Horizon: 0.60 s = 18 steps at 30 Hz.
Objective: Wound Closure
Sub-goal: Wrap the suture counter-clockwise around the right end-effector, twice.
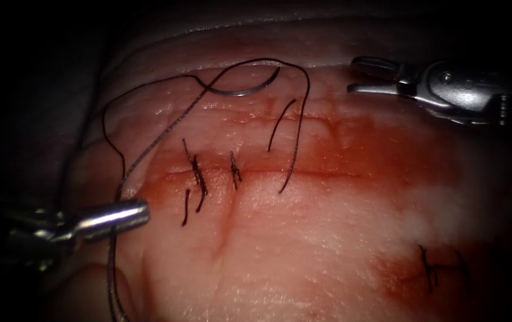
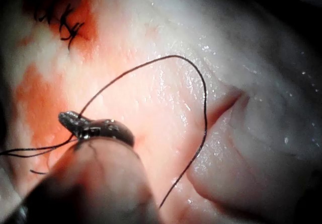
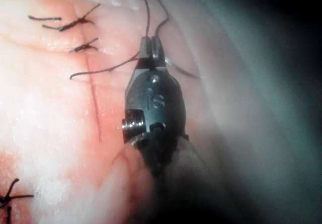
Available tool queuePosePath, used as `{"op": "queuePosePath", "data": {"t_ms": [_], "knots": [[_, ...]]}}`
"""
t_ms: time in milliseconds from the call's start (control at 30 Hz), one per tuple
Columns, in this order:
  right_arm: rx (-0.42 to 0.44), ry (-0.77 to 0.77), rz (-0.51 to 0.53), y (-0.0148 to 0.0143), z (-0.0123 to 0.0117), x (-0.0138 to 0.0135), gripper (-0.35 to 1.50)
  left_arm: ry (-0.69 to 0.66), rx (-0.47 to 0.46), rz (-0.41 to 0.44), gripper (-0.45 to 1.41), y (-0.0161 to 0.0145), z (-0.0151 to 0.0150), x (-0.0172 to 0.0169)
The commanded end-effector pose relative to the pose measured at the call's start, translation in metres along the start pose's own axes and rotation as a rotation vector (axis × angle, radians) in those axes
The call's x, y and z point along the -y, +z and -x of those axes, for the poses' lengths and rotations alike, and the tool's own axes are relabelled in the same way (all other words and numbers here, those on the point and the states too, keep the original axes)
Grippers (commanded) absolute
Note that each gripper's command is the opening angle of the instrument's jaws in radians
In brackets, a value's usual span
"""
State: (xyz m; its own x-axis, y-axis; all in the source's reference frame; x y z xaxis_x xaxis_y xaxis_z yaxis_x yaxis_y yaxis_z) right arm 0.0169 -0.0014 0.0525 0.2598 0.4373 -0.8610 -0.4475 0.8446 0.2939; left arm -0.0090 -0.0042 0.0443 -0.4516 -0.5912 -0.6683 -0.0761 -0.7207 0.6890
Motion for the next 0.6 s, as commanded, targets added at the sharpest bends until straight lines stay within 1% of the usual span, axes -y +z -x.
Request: {"op": "queuePosePath", "data": {"t_ms": [33,67,100,133,167,200,233,267,300,333,367,400,433,467,500,533,600], "knots": [[-0.004,-0.032,0.015,0.0022,-0.0002,-0.0003,-0.35,0.001,-0.002,0.000,-0.45,0.0006,0.0000,-0.0005],[0.006,-0.041,0.018,0.0028,-0.0004,-0.0005,-0.35,0.001,-0.004,-0.001,-0.45,0.0007,0.0000,-0.0005],[0.018,-0.048,-0.009,0.0044,-0.0006,-0.0014,-0.35,0.005,-0.004,-0.001,-0.45,0.0007,0.0001,-0.0004],[0.029,-0.043,-0.059,0.0063,-0.0008,-0.0023,-0.35,0.004,-0.010,-0.001,-0.45,0.0007,0.0000,-0.0002],[0.027,-0.041,-0.080,0.0070,-0.0009,-0.0026,-0.35,0.004,-0.010,-0.001,-0.45,0.0007,0.0000,-0.0002],[0.027,-0.041,-0.080,0.0070,-0.0009,-0.0026,-0.35,0.004,-0.010,-0.001,-0.45,0.0007,0.0000,-0.0002],[0.021,-0.039,-0.125,0.0087,-0.0010,-0.0030,-0.35,0.003,-0.019,-0.002,-0.45,0.0006,0.0000,0.0000],[0.017,-0.039,-0.158,0.0098,-0.0010,-0.0031,-0.35,0.002,-0.025,-0.003,-0.45,0.0006,-0.0001,0.0001],[0.023,-0.047,-0.210,0.0114,-0.0009,-0.0030,-0.35,0.000,-0.030,-0.007,-0.45,0.0007,-0.0001,0.0004],[0.015,-0.052,-0.246,0.0120,-0.0008,-0.0028,-0.35,-0.002,-0.034,-0.007,-0.45,0.0007,-0.0001,0.0006],[-0.011,-0.074,-0.313,0.0134,-0.0004,-0.0022,-0.35,-0.005,-0.038,-0.007,-0.45,0.0006,-0.0001,0.0009],[-0.027,-0.073,-0.331,0.0140,-0.0001,-0.0019,-0.35,-0.006,-0.038,-0.006,-0.45,0.0006,-0.0001,0.0010],[-0.039,-0.060,-0.349,0.0144,0.0001,-0.0016,-0.35,-0.002,-0.038,-0.006,-0.45,0.0005,-0.0001,0.0012],[-0.068,-0.007,-0.417,0.0154,0.0010,-0.0002,-0.35,-0.018,-0.044,-0.002,-0.45,0.0005,0.0000,0.0017],[-0.068,-0.007,-0.417,0.0154,0.0010,-0.0002,-0.35,-0.018,-0.044,-0.002,-0.45,0.0005,0.0000,0.0017],[-0.085,0.018,-0.461,0.0158,0.0014,0.0008,-0.35,-0.036,-0.050,-0.002,-0.45,0.0007,0.0004,0.0022],[-0.101,0.030,-0.499,0.0159,0.0017,0.0015,-0.35,-0.049,-0.052,-0.001,-0.45,0.0009,0.0010,0.0026]]}}
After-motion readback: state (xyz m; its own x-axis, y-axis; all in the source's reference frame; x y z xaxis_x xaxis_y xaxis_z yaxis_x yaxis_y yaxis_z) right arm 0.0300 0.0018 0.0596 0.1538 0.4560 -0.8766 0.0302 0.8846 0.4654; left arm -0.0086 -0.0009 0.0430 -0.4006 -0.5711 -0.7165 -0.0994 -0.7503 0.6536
